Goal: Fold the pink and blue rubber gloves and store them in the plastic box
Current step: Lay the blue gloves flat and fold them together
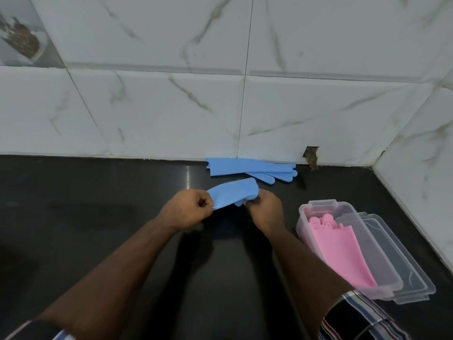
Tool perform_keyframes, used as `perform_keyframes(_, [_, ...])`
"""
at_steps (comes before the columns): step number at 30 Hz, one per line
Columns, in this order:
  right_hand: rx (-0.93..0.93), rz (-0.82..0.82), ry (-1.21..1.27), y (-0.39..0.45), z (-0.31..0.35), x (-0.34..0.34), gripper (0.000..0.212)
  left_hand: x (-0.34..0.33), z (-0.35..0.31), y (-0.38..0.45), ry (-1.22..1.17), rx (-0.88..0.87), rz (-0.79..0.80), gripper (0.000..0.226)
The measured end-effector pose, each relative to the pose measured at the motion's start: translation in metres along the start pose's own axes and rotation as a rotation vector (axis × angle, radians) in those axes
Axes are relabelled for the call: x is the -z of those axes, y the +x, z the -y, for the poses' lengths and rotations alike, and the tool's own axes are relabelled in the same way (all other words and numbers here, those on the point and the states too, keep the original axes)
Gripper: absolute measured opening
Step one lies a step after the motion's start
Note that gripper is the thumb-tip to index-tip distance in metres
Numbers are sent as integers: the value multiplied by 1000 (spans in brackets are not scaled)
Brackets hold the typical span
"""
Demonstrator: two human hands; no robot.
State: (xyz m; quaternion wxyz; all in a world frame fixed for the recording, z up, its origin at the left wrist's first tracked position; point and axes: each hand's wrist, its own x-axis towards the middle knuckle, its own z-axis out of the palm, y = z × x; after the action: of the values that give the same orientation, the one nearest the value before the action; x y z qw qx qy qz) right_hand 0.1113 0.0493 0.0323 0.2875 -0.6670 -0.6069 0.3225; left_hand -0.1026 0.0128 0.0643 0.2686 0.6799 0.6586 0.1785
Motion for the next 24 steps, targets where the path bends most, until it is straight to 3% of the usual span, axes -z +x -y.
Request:
perform_keyframes(3, [224, 20, -366, -35, -18, 3, 14, 7, 18, -22, 180, 56, 130, 7])
perform_keyframes(6, [359, 87, -506, -70, -41, 2, 18, 12, 29, -43, 385, 123, 266, 12])
perform_keyframes(9, [312, 126, -489, -86, -53, 3, 23, 8, 35, -59, 373, 123, 178, 29])
perform_keyframes(11, [290, 114, -490, -88, -53, 8, 25, 0, 33, -66, 333, 71, 136, 27])
perform_keyframes(15, [384, 207, -570, -85, -46, 9, 30, -25, 26, -80, 303, 4, 269, 29])
perform_keyframes(18, [423, 251, -631, -79, -38, 5, 36, -39, 28, -86, 382, 1, 242, 26])
perform_keyframes(24, [427, 196, -755, -84, -32, 1, 18, -40, 37, -96, 399, 19, 120, 11])
